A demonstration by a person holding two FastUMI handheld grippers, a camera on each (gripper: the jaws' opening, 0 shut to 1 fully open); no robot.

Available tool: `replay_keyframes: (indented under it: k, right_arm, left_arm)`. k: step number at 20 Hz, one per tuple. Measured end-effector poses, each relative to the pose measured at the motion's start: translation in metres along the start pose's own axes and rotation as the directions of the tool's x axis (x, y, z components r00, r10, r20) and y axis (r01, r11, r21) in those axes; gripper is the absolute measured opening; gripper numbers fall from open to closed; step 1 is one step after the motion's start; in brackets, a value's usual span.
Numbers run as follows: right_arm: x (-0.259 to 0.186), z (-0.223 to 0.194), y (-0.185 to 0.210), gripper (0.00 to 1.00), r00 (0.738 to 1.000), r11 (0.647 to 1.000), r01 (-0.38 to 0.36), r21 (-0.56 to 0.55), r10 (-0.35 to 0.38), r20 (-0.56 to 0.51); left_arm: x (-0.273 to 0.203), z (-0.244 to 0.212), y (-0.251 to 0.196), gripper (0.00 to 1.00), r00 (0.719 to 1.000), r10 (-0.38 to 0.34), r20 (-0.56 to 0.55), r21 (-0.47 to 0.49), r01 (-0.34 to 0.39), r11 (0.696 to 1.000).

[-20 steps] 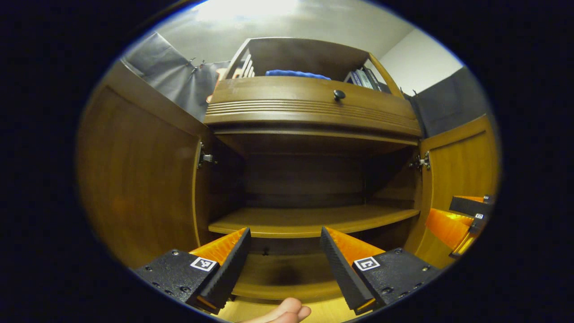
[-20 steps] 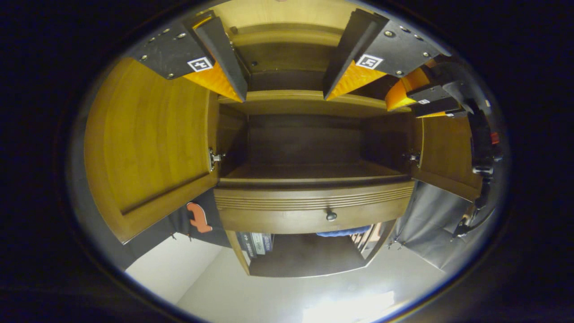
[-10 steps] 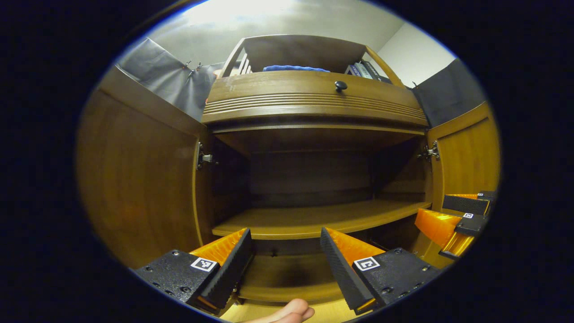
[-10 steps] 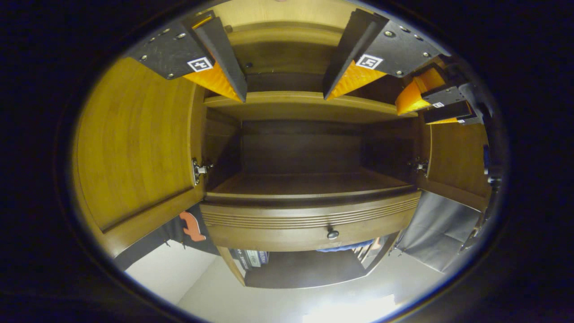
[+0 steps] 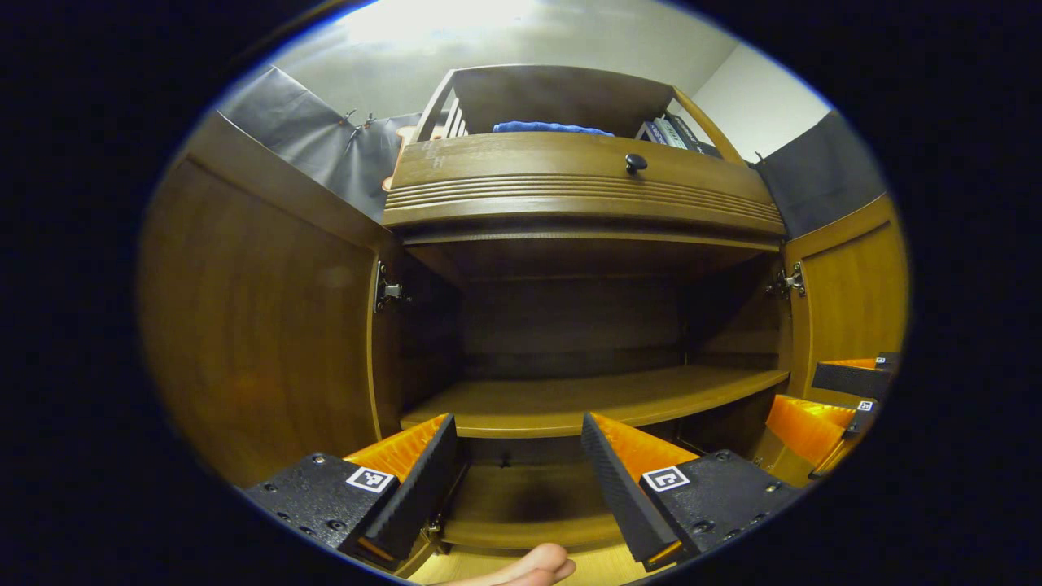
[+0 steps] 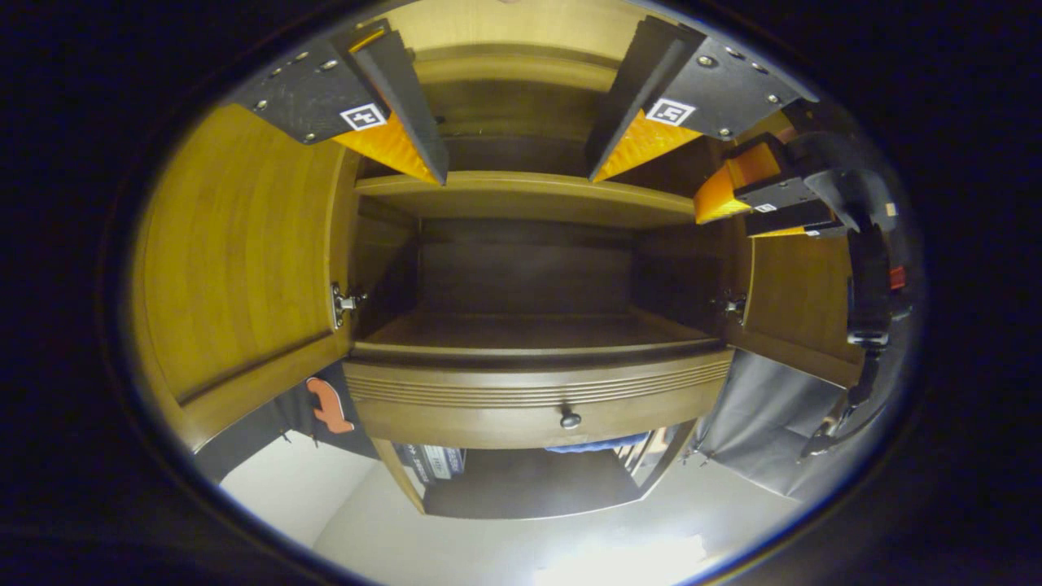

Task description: Open the right door of the double-door shoe cabinet with the right hand, and open the left door with the left hand.

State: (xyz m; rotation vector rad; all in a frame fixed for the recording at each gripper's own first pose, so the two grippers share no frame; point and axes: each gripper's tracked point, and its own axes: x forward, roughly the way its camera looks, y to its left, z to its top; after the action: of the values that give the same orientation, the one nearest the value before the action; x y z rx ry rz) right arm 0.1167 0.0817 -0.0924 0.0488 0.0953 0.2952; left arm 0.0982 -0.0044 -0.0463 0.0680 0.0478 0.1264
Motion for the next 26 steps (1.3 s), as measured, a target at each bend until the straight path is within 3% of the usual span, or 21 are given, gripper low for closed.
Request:
replay_keyframes:
  k: [1,3,5,10,14,19,25,26]
  right_arm:
    - [-0.001,-0.001,0.002,1.00,1.000,1.000,-0.007,0.013,0.007,0.001]
    - [-0.003,-0.003,0.006,1.00,1.000,0.997,-0.025,0.072,0.024,0.014]
    - [-0.001,-0.008,0.005,0.97,0.999,0.994,-0.031,0.102,0.030,0.012]
    - [-0.014,-0.010,0.000,1.00,0.999,0.993,-0.035,0.112,0.032,0.026]
    - [-0.034,-0.017,-0.008,0.96,0.999,0.993,-0.050,0.108,0.049,0.015]
    - [-0.049,-0.013,-0.029,1.00,0.999,0.991,-0.020,0.129,0.015,0.036]
    - [-0.055,-0.005,-0.026,0.96,0.997,0.992,-0.038,0.123,0.030,0.068]
    - [-0.055,-0.003,-0.027,1.00,0.997,0.991,-0.032,0.131,0.023,0.073]
  left_arm:
    - [0.000,-0.002,-0.003,0.92,1.000,-0.009,-0.005,-0.003,0.009,1.000]
    - [-0.003,-0.003,-0.014,0.95,0.999,-0.032,-0.005,-0.023,0.032,0.999]
    - [-0.005,-0.009,-0.023,0.92,0.999,-0.050,-0.019,-0.004,0.050,0.999]
    - [-0.012,-0.012,-0.037,0.93,0.997,-0.074,-0.031,-0.017,0.074,0.997]
    - [-0.023,-0.012,-0.040,0.95,0.999,-0.046,-0.027,-0.039,0.045,0.998]
    - [-0.032,-0.006,-0.036,0.92,1.000,-0.017,-0.007,-0.056,0.016,0.998]
    - [-0.032,-0.009,-0.032,0.92,1.000,0.005,-0.017,-0.071,-0.006,0.997]
    - [-0.032,-0.009,-0.032,0.92,1.000,0.002,-0.016,-0.077,-0.003,0.997]
